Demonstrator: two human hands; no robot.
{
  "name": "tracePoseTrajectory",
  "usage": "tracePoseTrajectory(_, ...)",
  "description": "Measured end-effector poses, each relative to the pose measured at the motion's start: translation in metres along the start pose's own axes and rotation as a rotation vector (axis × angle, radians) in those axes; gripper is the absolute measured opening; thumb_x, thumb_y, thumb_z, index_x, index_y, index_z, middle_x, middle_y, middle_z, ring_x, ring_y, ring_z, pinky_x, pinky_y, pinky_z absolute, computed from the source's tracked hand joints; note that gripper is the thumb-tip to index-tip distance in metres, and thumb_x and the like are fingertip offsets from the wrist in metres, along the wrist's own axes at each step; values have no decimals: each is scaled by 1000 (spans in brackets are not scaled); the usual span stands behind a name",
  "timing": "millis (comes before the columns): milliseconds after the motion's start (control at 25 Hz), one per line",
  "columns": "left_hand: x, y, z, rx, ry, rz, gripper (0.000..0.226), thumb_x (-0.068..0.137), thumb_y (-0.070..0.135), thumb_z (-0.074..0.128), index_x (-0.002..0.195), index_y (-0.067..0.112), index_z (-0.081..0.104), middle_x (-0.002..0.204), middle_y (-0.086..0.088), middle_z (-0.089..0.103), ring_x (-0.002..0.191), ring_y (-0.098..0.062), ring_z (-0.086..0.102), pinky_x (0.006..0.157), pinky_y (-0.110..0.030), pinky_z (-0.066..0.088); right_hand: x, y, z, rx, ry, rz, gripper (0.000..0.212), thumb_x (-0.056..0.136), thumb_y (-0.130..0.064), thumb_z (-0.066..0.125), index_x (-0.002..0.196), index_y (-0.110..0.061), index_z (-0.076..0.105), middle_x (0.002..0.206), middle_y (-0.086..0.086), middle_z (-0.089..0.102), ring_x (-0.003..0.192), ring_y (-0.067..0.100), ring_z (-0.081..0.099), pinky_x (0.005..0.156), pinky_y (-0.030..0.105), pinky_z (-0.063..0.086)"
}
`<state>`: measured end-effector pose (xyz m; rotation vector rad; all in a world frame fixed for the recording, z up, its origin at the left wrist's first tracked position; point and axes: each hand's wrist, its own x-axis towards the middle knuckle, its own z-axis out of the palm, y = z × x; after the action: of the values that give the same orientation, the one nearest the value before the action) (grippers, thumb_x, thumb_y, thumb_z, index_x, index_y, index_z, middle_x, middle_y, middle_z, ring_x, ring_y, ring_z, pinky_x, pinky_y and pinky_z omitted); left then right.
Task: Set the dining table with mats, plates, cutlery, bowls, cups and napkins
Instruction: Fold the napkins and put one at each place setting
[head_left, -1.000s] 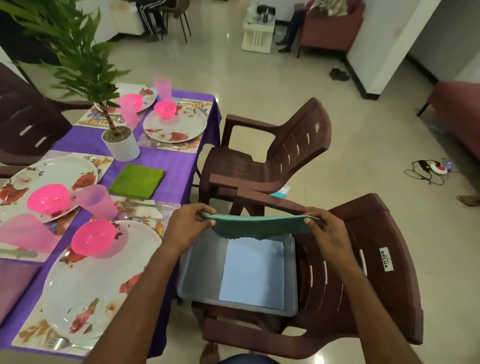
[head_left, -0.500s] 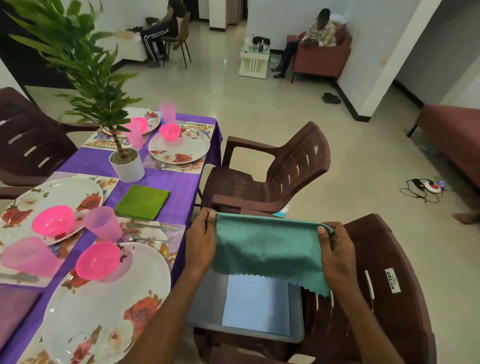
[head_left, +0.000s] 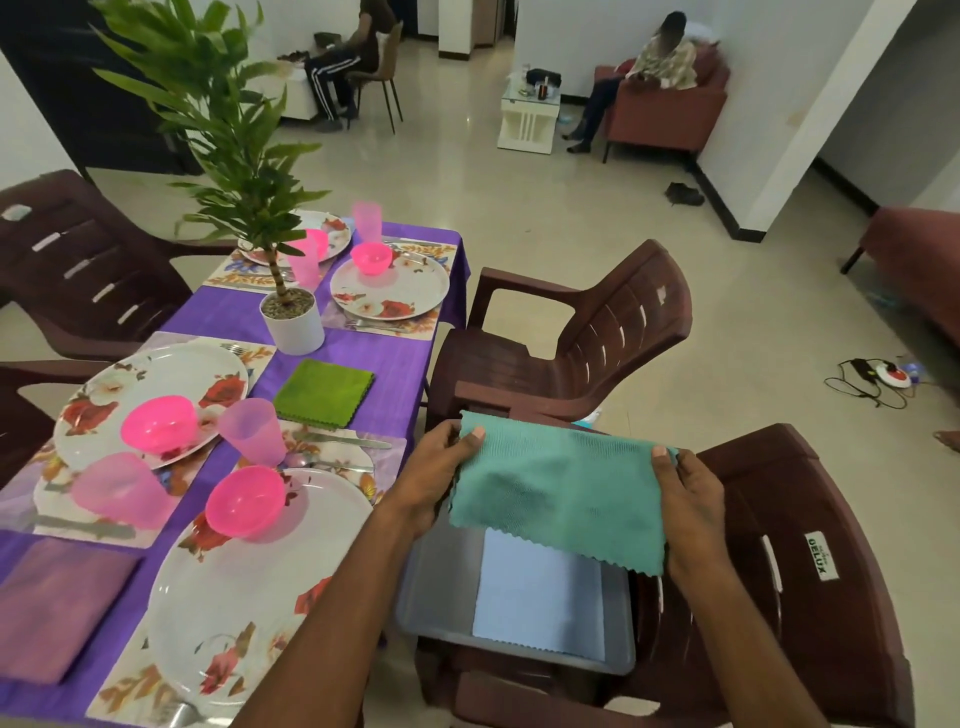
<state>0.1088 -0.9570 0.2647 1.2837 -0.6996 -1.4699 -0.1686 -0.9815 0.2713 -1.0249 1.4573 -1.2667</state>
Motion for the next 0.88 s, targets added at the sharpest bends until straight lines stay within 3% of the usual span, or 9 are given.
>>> tracePoseTrajectory(120,-8,4,4,-46,-38,13,31,99,27,65,128,15,63,124,-5,72,116,-26,68,102,-46,54,-7,8,6,-18,31,-1,19,103,-27,58,98,-14,71,93,4,74,82,16,67,70,32,54)
tracePoseTrajectory(360,-19,19,17,-227,-67,-6,32,99,15,63,130,11,62,125,-11,71,120,-31,66,105,-46,51,-10,25,13,-102,33,16,17,103,-24,56,99,-13,68,96,5,71,86,16,62,76,34,50)
tracePoseTrajectory(600,-29,23,28,-398,-140,-45,35,98,13,63,133,9,63,129,-15,68,116,-30,68,96,-41,57,-21,32,26,-95,36,41,15,105,-22,51,100,-17,64,98,6,68,87,17,61,76,34,49)
tracePoseTrajectory(760,-31,26,22,-543,-127,-72,26,95,13,63,120,11,70,120,-13,73,105,-28,73,92,-44,59,-16,29,20,-75,86,47,19,107,-25,46,94,-17,57,93,11,62,84,20,56,71,35,47)
tracePoseTrajectory(880,-26,21,11,-606,-81,-47,38,88,14,67,126,15,66,117,-12,74,100,-27,74,82,-41,63,-11,20,11,-10,106,131,15,105,-28,51,107,-15,59,103,14,65,82,18,61,65,32,51)
